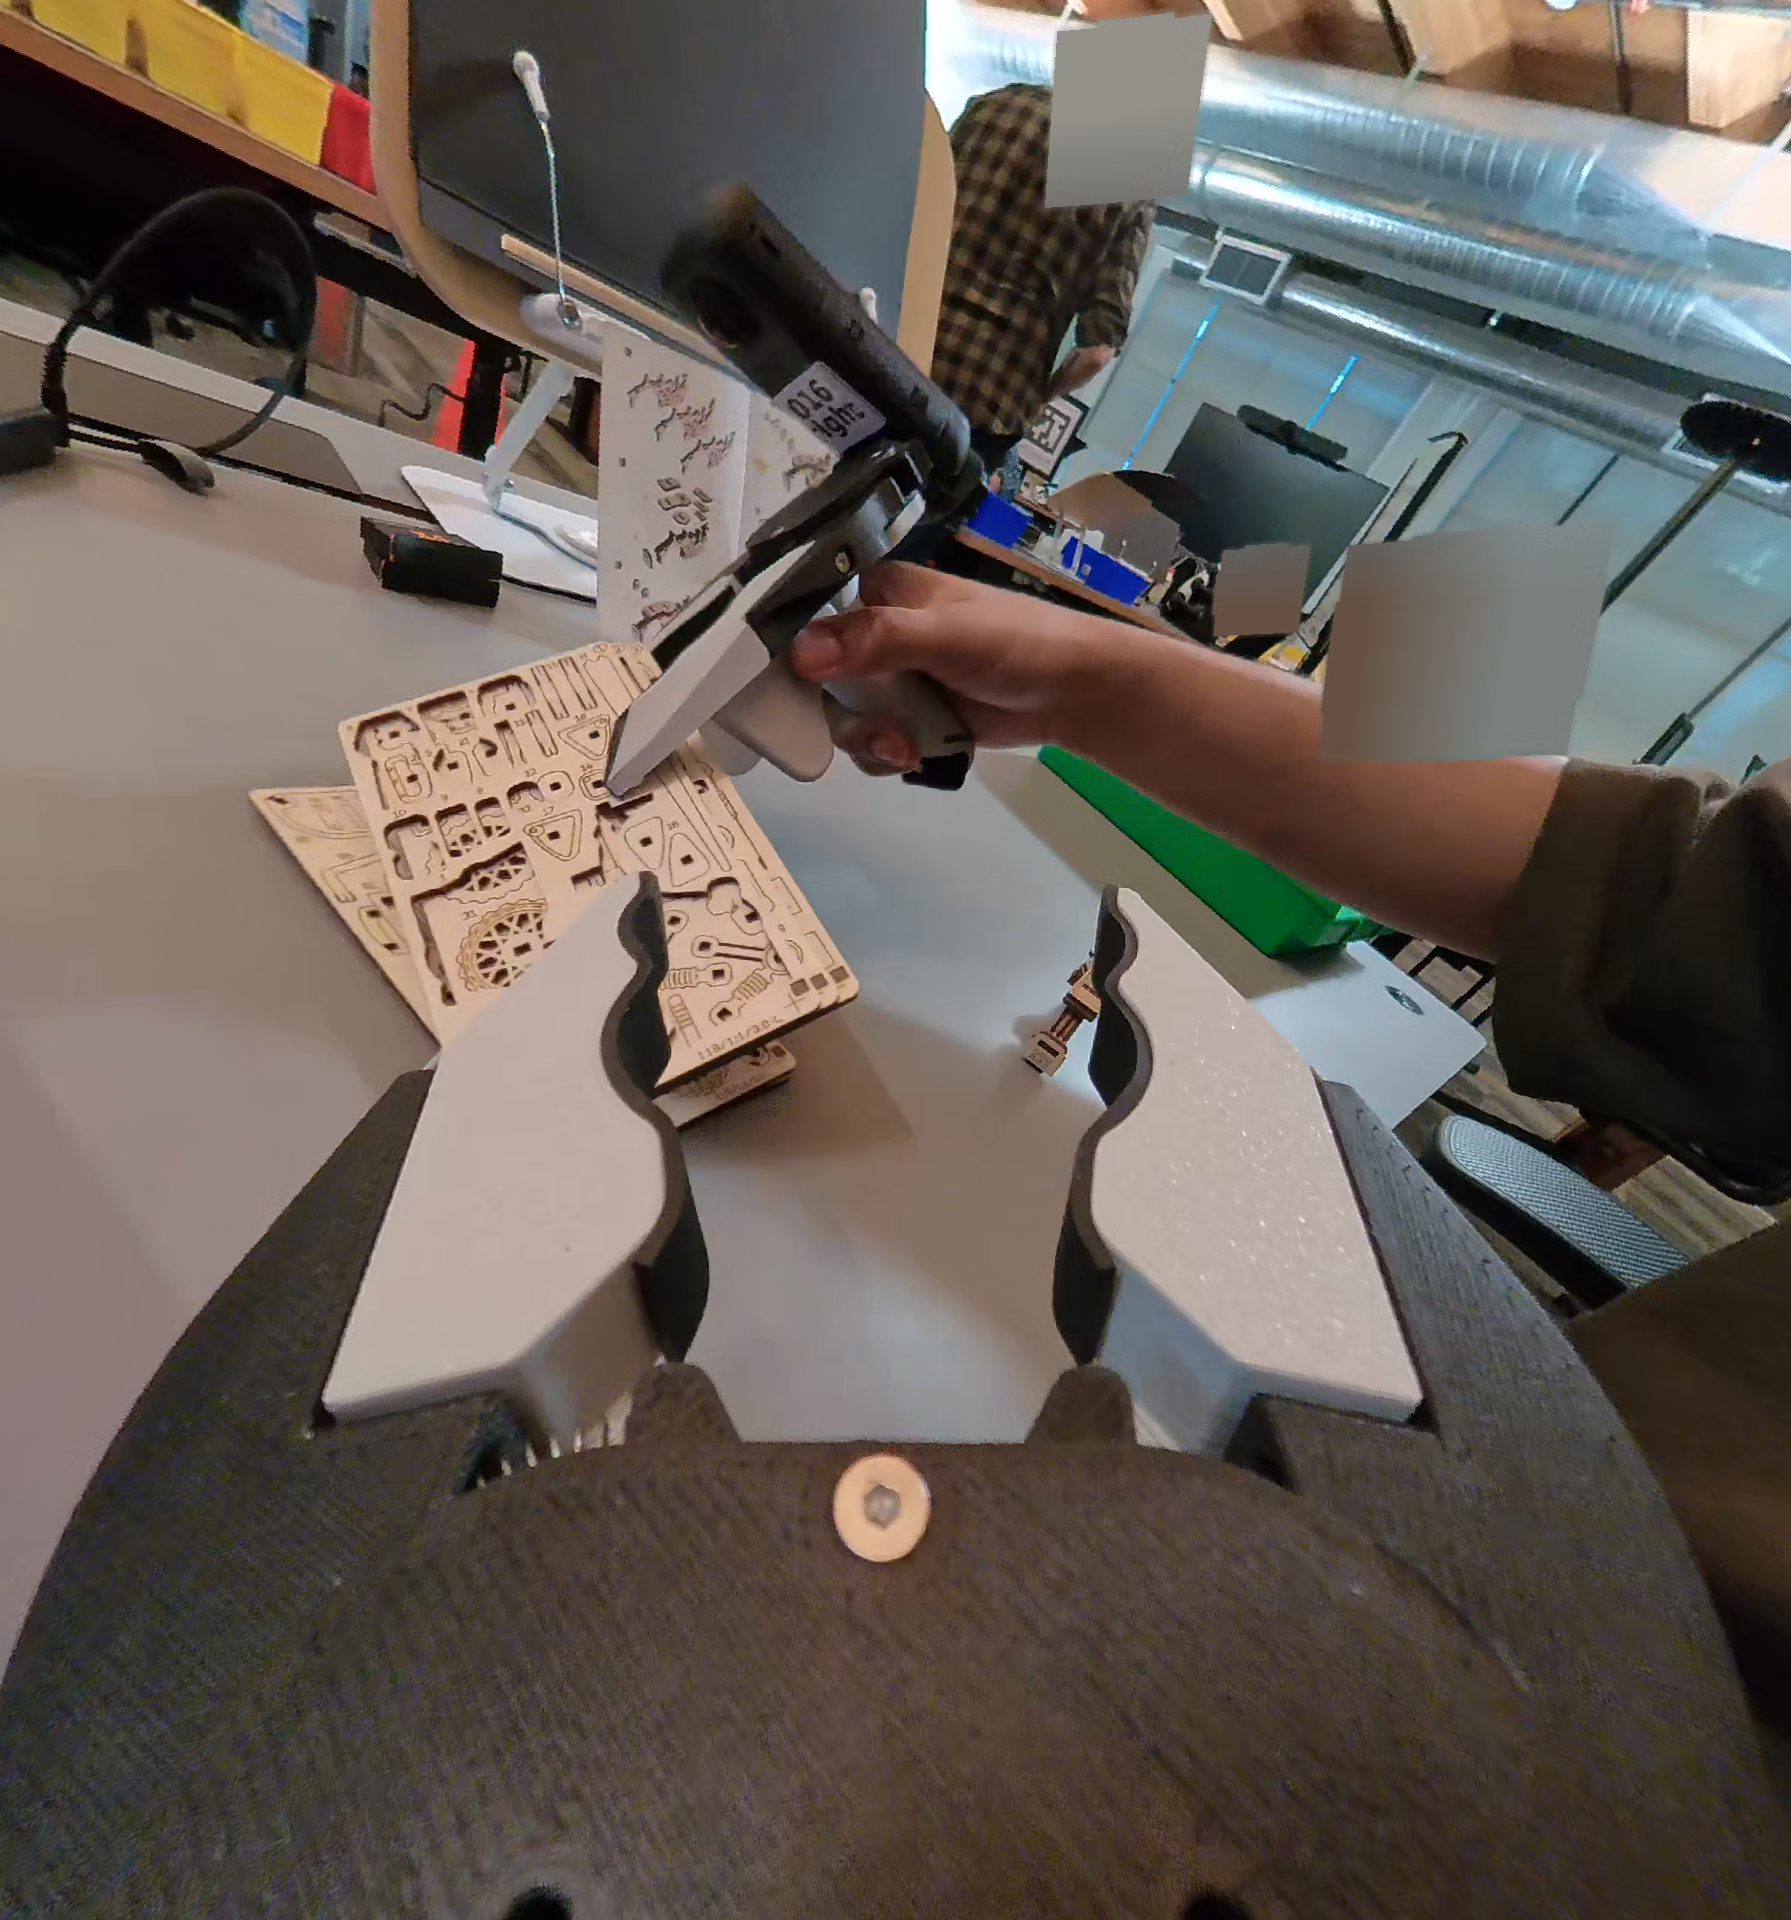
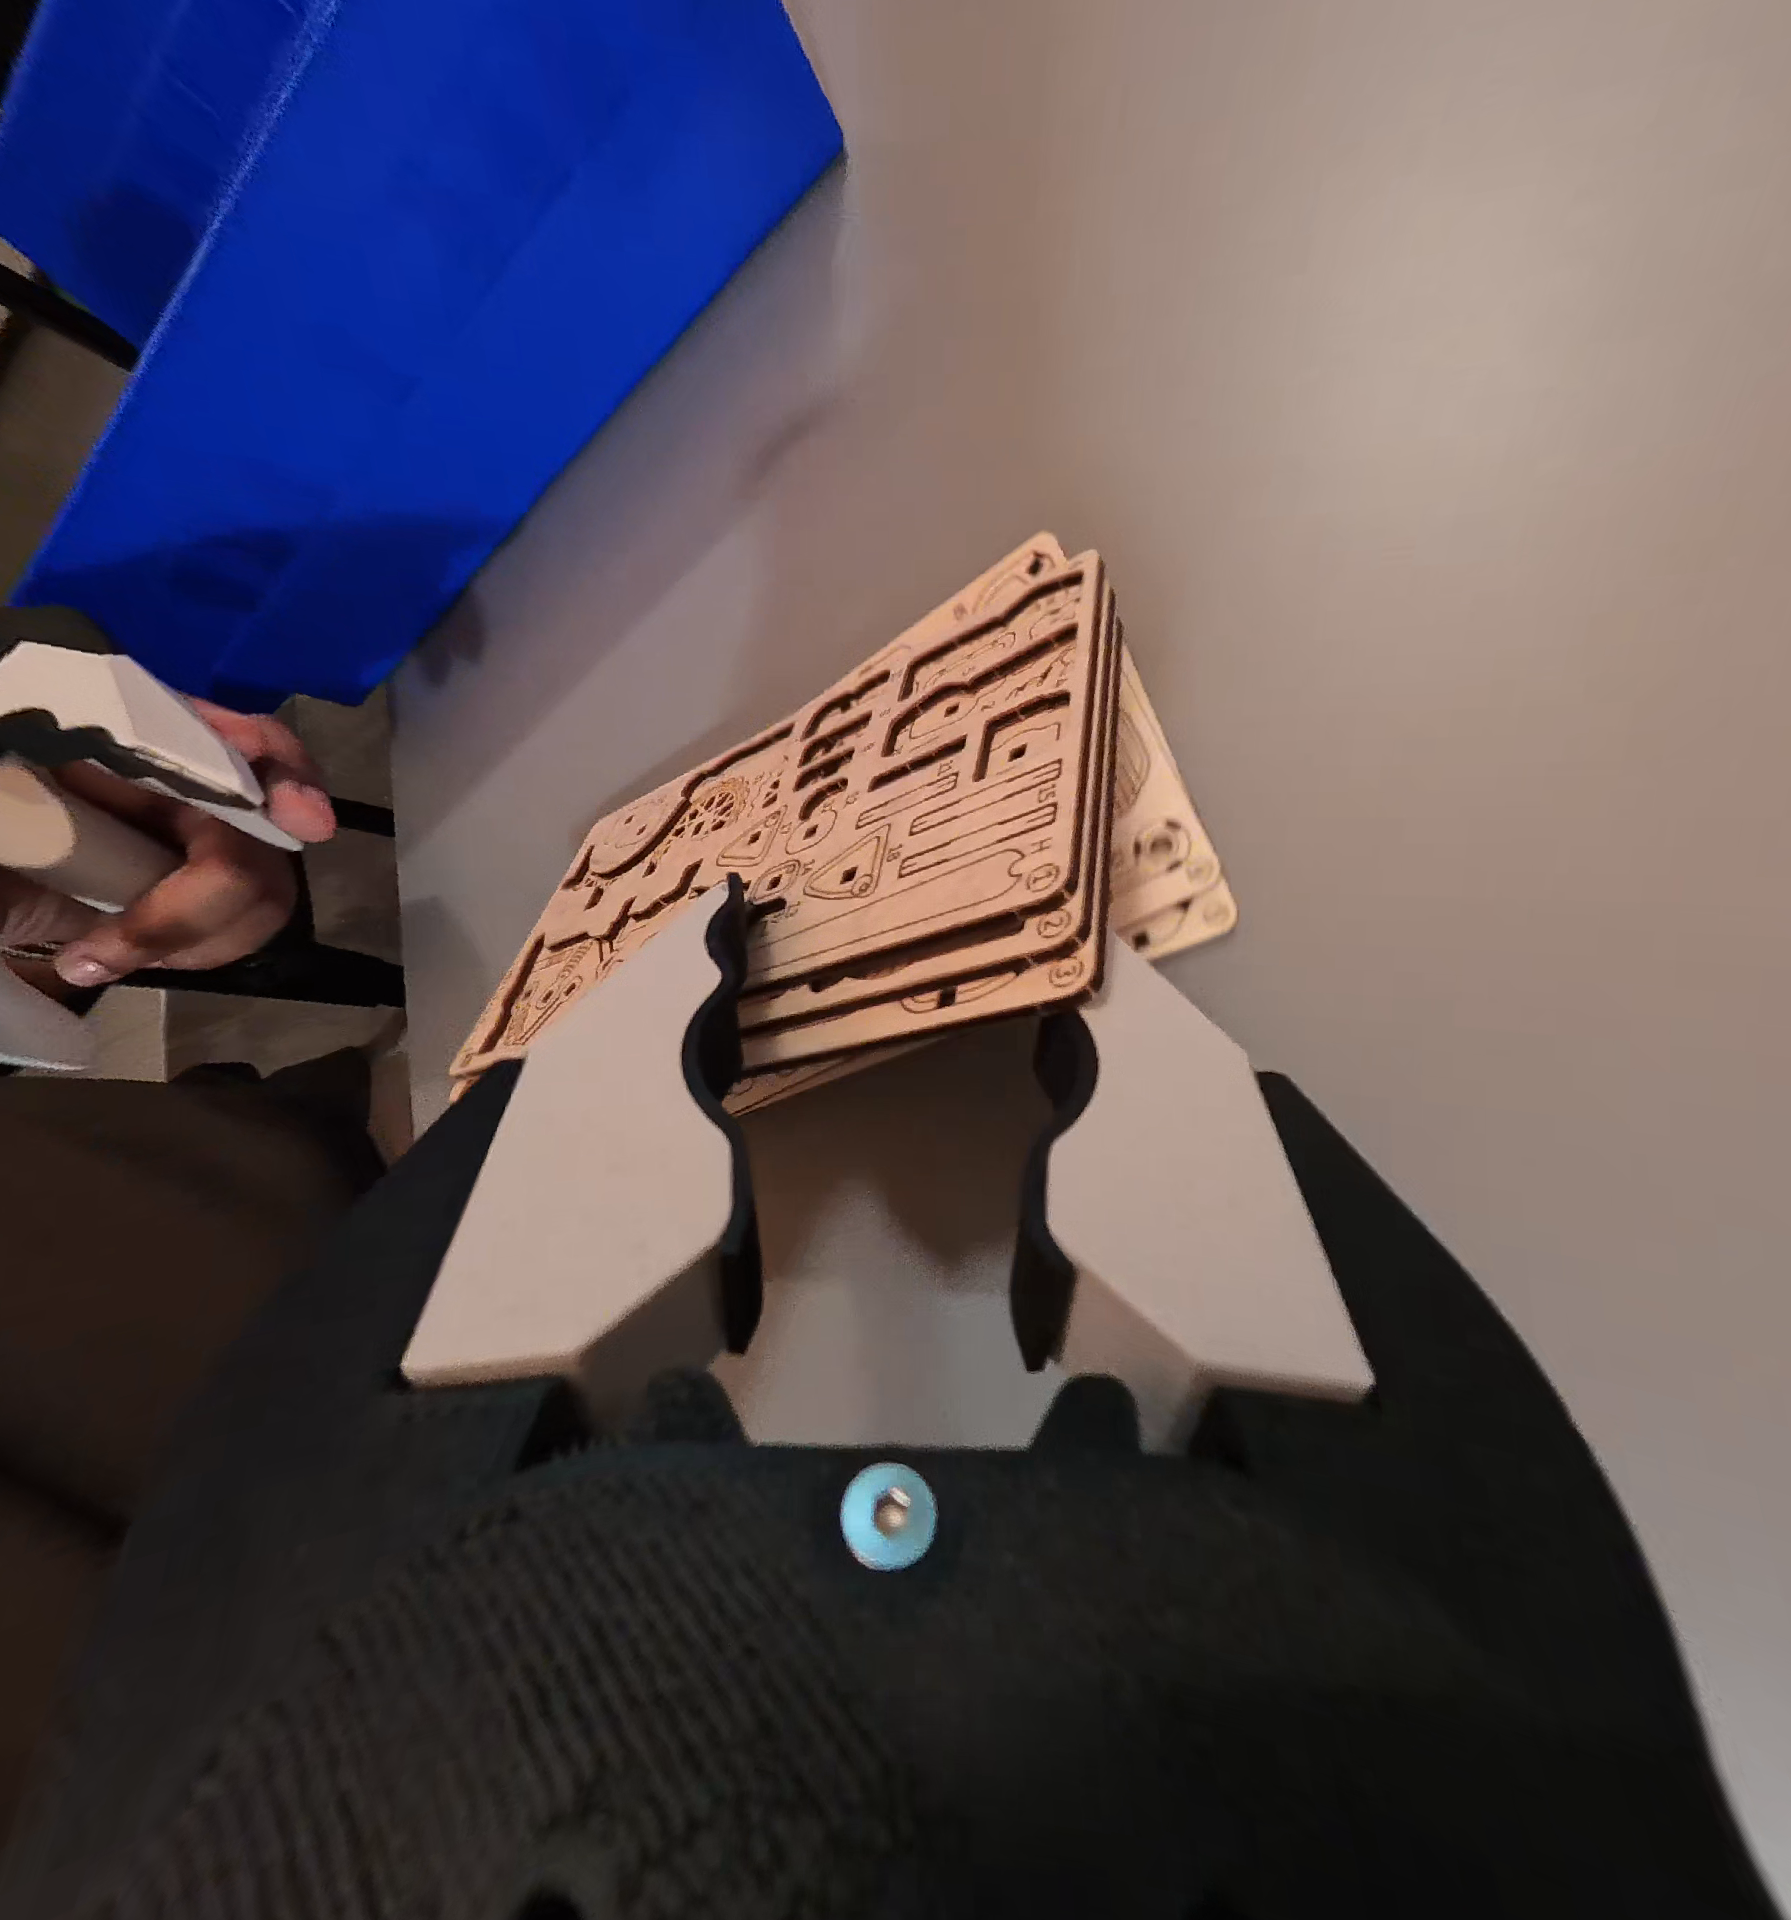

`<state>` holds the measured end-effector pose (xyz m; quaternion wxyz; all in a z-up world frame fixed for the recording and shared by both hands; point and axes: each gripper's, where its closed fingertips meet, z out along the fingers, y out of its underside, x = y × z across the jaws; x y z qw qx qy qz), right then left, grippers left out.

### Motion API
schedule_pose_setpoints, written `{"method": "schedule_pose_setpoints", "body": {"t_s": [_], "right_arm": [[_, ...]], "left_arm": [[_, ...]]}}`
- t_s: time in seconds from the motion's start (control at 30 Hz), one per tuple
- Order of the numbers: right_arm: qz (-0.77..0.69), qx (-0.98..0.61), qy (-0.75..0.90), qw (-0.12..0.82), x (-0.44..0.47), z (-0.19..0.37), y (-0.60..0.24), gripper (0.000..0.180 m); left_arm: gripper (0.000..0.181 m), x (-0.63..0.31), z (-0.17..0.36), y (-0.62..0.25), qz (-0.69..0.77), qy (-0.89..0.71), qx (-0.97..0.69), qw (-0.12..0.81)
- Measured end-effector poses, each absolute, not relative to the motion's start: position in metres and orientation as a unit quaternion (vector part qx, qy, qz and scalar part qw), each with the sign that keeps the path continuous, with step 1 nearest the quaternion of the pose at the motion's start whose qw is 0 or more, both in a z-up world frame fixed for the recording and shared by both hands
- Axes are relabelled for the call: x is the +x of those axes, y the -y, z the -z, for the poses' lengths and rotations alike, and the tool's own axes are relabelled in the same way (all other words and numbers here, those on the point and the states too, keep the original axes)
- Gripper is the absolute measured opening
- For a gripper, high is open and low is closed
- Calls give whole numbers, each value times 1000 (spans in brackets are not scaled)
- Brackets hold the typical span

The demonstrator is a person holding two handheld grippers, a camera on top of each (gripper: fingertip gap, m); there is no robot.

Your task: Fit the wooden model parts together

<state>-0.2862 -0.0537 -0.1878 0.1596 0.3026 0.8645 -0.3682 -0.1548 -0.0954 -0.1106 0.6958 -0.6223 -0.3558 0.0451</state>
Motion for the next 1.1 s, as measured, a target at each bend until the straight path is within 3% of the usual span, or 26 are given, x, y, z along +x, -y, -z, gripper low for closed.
{"method": "schedule_pose_setpoints", "body": {"t_s": [0.63, 0.9, 1.1], "right_arm": [[302, 335, -886, 108, -282, 181, 15, 62], [399, 317, -831, 223, -281, 150, 43, 16], [415, 289, -803, 316, -290, 148, 68, 10]], "left_arm": [[81, -154, 114, 91, -45, 352, -632, 689], [81, -153, 117, 89, -39, 351, -637, 685], [81, -153, 118, 88, -33, 353, -637, 685]]}}
